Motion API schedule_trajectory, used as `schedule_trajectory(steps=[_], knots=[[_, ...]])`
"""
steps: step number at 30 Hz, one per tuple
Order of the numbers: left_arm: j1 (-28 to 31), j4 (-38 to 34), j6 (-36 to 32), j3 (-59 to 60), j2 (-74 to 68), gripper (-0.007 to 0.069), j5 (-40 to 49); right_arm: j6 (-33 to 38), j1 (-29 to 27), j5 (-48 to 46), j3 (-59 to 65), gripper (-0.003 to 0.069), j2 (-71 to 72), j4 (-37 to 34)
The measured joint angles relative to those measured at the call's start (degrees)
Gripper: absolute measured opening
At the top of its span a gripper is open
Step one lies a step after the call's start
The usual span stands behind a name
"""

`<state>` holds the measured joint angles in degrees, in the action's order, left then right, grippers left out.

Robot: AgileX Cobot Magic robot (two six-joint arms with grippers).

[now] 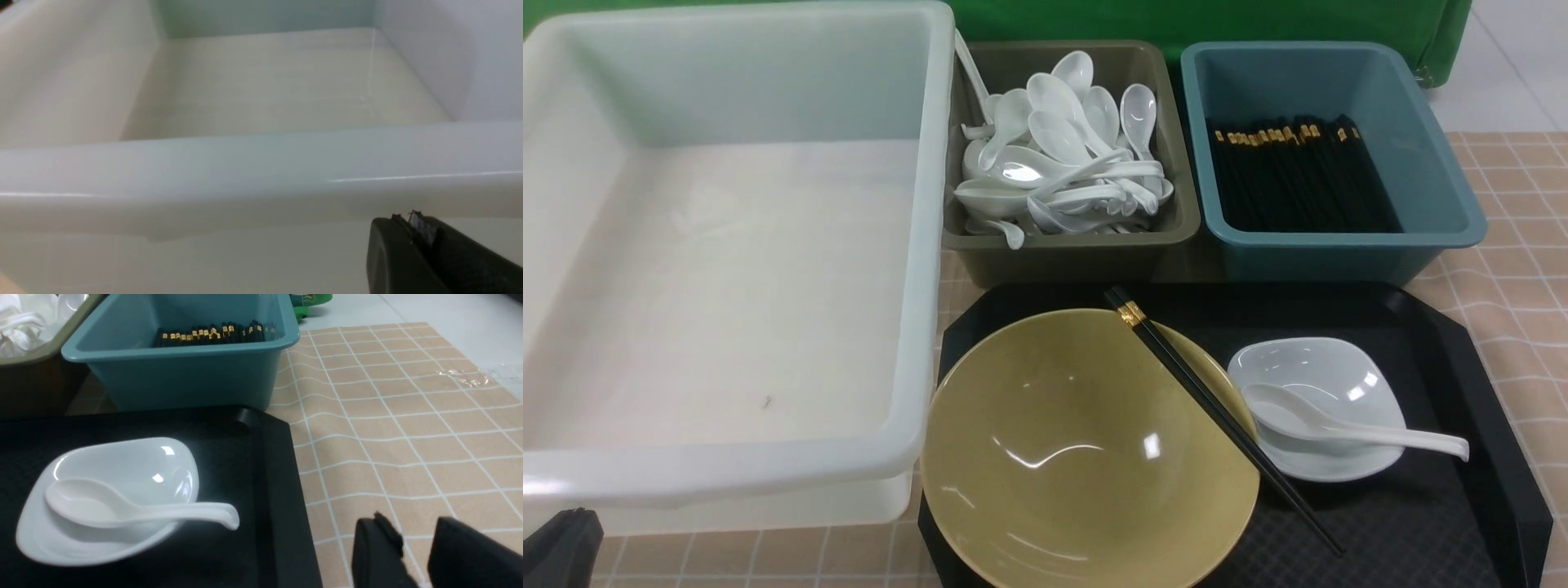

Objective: On brown table put chopsticks spoon bowls plates into blue grey white boxes.
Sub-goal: 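Move the grippers toward the tableware on the black tray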

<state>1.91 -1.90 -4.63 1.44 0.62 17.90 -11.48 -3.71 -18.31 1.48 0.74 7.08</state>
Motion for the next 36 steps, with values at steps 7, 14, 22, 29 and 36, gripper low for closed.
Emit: schedule_trajectory(steps=[7,14,22,29,36], knots=[[0.0,-1.8,1.4,0.0,0.0,0.0001,-1.2,-0.4,0.0,0.0,0.0,0.0238,0.0,0.0],[0.0,-27.8,15.4,0.0,0.0,0.0001,-6.8,-17.0,0.0,0.2,0.0,0.0238,0.0,-8.9],[0.0,-59.9,29.4,0.0,0.0,0.0001,-10.4,-43.7,0.0,0.2,0.1,0.0238,0.0,-23.1],[0.0,-61.8,25.3,-0.3,0.0,0.0001,-7.5,-33.7,0.5,-0.8,0.1,0.0238,0.0,-24.7],[0.0,-52.3,-4.6,-19.2,-3.9,0.0001,5.6,-3.7,7.2,-11.7,-15.0,0.0165,-4.4,-28.3]])
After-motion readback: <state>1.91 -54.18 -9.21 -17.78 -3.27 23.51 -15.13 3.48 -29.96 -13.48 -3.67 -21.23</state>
